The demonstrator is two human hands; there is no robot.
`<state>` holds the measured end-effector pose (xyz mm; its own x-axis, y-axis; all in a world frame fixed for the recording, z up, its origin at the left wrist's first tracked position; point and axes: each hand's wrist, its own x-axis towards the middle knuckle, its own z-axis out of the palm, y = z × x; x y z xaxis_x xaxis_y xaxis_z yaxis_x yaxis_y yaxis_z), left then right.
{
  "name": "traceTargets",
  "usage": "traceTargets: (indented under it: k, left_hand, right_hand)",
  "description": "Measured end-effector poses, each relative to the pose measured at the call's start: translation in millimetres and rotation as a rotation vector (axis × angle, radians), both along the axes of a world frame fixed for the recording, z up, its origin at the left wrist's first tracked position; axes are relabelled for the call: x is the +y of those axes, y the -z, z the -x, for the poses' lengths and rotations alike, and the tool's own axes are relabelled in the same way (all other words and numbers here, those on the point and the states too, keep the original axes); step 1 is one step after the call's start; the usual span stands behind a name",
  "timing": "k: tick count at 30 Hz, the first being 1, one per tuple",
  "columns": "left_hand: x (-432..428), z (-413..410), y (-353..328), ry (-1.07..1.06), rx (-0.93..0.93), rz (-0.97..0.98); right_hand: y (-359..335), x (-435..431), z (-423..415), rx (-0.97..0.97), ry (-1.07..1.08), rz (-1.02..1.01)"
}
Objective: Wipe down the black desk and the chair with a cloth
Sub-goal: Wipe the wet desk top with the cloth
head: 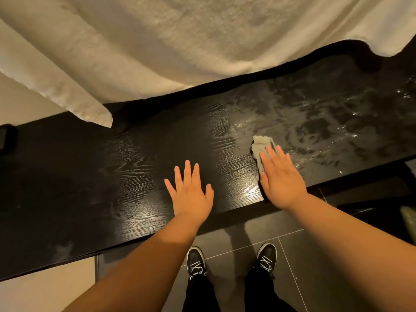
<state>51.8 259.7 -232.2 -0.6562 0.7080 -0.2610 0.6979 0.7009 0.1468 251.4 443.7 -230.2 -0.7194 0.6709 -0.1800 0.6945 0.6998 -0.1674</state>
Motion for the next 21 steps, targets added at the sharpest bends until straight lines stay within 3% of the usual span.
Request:
traceTargets:
  k: [3, 7, 10, 15, 18, 21]
  left_hand:
    - [13.4, -1.9, 0.4, -0.019, -0.009, -0.004]
    - [22.2, -3.7, 3.6, -0.046, 0.016, -0.016]
    - [21.3, -4.7, 7.0, -0.052, 0.038, -0.036]
    - [21.6, -5.2, 7.7, -0.069, 0.048, -0.058]
    - [21.2, -5.4, 8.2, -0.068, 0.056, -0.067]
    - [21.1, -5.0, 8.9, -0.067, 0.060, -0.072]
  right_hand:
    - [-2.4, -25.6, 19.3, 0.037, 0.045, -0.021]
    - [1.0, -57.5, 43.1, 0.051, -0.236, 0.053]
    - [4.9, -33.3, 30.4, 0.042, -0.402, 0.048]
    - [2.8, 42.7, -17.4, -0.006, -0.121, 0.007]
    - [1.4, 44.6, -16.7, -0.002, -0.003, -0.021]
    - [-0.2, 8.8, 4.5, 0.004, -0.101, -0.023]
